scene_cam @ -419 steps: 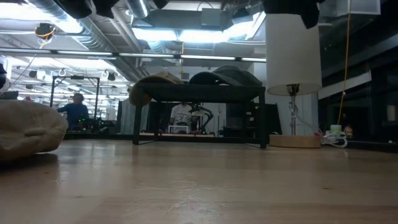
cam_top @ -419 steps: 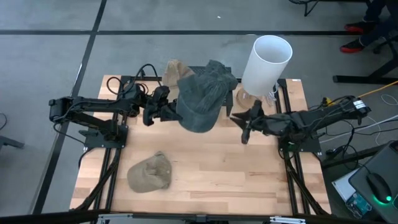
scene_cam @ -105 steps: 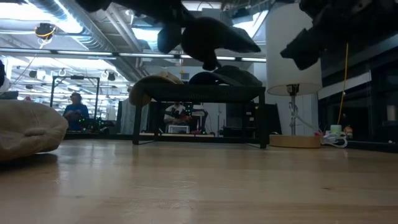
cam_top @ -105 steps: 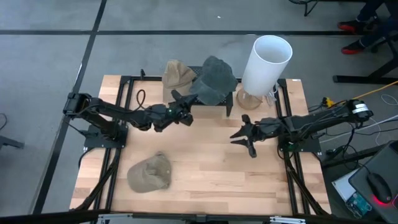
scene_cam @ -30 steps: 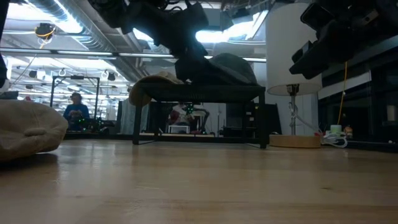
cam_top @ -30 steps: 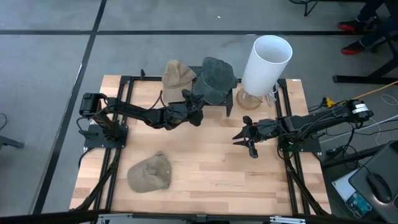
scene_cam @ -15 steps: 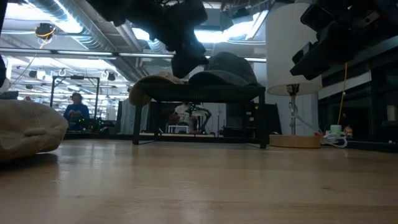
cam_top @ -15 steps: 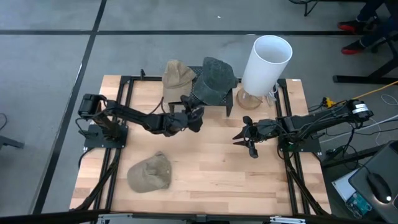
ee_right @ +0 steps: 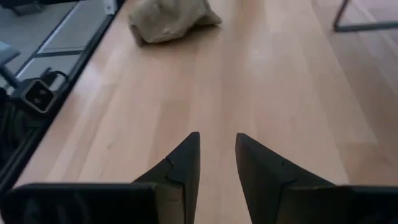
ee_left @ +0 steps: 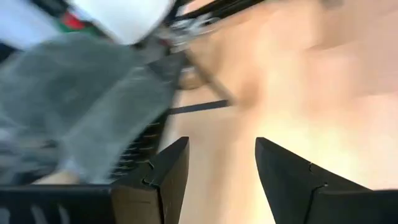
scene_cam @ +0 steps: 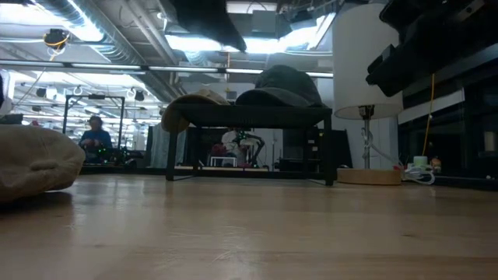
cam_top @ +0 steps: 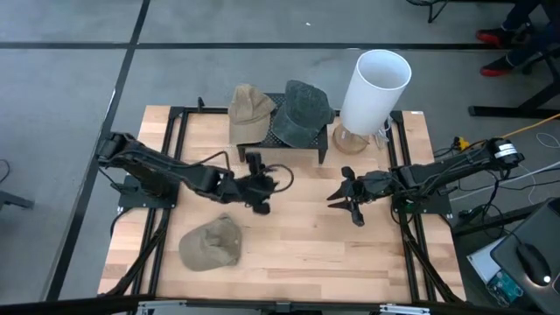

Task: Pick & Place hat
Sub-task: Stack the brown cap on top of the other brown cap on the shelf

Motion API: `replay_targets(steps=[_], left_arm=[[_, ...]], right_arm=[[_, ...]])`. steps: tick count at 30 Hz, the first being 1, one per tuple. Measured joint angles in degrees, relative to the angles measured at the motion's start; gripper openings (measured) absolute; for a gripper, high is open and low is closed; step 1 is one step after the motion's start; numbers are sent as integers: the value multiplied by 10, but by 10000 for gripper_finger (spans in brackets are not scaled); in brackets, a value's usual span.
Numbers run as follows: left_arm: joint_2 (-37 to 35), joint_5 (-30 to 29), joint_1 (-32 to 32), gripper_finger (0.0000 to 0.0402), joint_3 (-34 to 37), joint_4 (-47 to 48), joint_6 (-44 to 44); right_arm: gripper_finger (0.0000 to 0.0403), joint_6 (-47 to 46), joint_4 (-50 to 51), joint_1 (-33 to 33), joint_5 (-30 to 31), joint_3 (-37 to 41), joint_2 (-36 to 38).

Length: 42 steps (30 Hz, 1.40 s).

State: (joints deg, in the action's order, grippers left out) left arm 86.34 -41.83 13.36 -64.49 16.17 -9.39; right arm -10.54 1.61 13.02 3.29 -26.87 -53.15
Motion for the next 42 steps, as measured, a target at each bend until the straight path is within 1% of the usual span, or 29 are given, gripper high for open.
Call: replay_targets(steps=[3,6,10,13,18,23,28,30,32,34,38,42], left_arm=[[-15,54,29,178,-13,56,71],[-25,98,62,178,-16,85,126],[-31,132,110,178,-16,98,191],[-31,145,148,178,-16,99,233],[-31,180,196,178,-16,99,304],[-29,195,236,178,-16,119,437],[-20,211,266,178,-16,184,547],[-11,210,276,178,-15,230,579],[2,210,279,178,-15,253,600],[19,217,279,178,-15,272,600],[53,232,277,178,-15,271,570],[91,236,270,178,-15,272,568]], right_arm=[[103,5,-7,19,2,-5,0],[103,5,14,44,33,-30,-5],[103,6,82,91,96,-87,-38],[103,17,108,122,120,-125,-72],[103,52,108,157,121,-169,-120],[103,65,109,169,121,-189,-149],[103,45,105,169,121,-188,-165],[103,30,104,169,121,-188,-170],[103,18,104,169,121,-188,-176],[103,15,103,169,121,-188,-181],[103,19,103,169,121,-187,-186],[103,20,102,168,121,-187,-185]])
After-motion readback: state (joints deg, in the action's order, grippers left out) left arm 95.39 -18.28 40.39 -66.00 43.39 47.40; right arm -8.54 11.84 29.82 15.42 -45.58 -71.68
